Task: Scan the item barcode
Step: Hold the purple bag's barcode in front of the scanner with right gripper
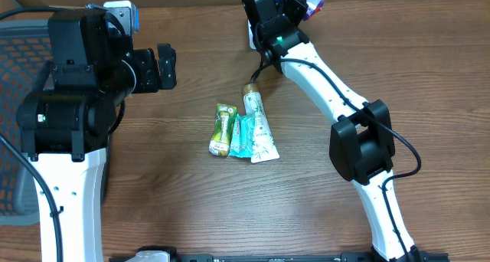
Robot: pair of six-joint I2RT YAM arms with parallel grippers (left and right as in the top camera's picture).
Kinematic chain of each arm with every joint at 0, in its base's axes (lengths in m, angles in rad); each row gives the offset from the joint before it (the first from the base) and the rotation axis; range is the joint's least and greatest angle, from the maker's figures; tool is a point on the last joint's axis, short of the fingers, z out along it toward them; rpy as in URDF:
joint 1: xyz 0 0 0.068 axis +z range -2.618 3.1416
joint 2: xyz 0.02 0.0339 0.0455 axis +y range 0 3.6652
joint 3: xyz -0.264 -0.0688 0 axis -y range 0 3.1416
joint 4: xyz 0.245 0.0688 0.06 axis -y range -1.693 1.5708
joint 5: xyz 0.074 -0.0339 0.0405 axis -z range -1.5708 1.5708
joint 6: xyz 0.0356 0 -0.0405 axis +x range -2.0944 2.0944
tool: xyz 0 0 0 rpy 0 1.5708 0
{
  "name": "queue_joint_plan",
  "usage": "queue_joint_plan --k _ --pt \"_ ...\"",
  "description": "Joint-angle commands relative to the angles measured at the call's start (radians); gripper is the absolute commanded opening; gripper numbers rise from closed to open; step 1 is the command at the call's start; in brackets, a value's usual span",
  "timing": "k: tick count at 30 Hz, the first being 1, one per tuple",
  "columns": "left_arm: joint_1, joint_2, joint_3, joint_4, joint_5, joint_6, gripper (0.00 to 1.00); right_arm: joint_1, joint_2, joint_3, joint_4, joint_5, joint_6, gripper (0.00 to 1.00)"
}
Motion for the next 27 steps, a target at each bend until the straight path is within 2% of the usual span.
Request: queue_joint_plan --k 1,27 --pt "0.004 0.009 0.008 0.001 -0.006 0.012 1.0 -0.001 0.042 0.023 0.011 0.067 -0.01 0.04" --pt "0.004 0.009 0.008 0.001 -0.006 0.012 1.0 0.072 0.051 0.023 0.084 0.126 -0.009 0.04"
